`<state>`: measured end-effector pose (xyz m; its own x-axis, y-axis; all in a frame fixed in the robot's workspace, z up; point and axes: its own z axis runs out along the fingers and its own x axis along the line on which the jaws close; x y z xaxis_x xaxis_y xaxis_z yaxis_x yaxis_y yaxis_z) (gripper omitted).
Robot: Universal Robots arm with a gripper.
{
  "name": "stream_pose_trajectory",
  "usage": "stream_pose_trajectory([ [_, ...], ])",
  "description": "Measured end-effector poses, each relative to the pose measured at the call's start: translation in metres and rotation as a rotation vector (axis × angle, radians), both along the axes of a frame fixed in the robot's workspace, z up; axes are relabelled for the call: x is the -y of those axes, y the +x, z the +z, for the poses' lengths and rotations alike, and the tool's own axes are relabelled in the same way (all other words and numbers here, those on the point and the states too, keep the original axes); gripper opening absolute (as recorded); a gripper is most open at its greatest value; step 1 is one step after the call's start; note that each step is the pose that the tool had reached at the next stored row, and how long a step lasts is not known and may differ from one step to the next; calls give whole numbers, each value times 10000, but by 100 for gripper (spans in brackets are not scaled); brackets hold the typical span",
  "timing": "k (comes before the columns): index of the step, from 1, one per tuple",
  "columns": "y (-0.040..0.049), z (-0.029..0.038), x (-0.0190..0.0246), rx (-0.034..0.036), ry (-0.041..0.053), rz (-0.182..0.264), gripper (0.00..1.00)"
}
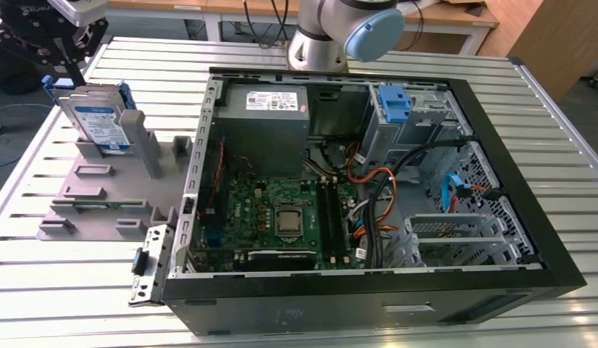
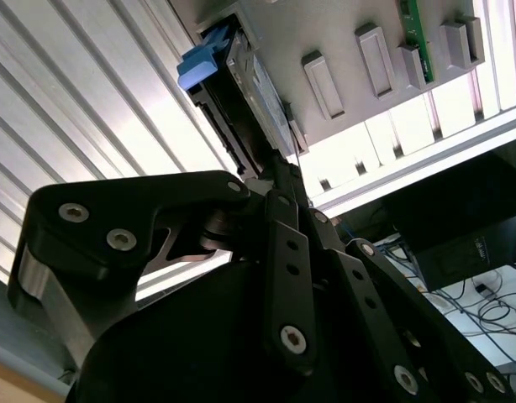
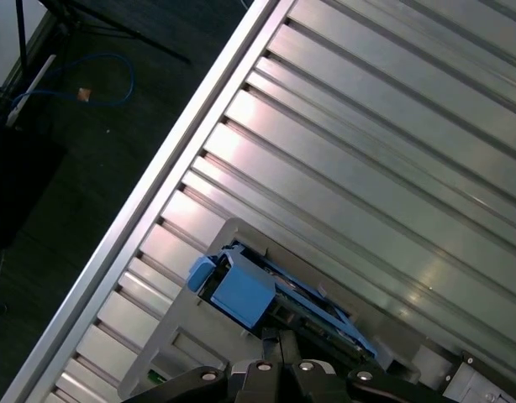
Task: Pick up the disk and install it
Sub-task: 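Pick up the disk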
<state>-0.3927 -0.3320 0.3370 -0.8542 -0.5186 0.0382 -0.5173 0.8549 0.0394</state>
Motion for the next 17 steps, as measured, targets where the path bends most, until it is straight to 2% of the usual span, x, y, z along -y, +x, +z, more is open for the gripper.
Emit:
stream_pose_trajectory([
  [17, 0, 0, 0, 0, 0, 554, 11],
])
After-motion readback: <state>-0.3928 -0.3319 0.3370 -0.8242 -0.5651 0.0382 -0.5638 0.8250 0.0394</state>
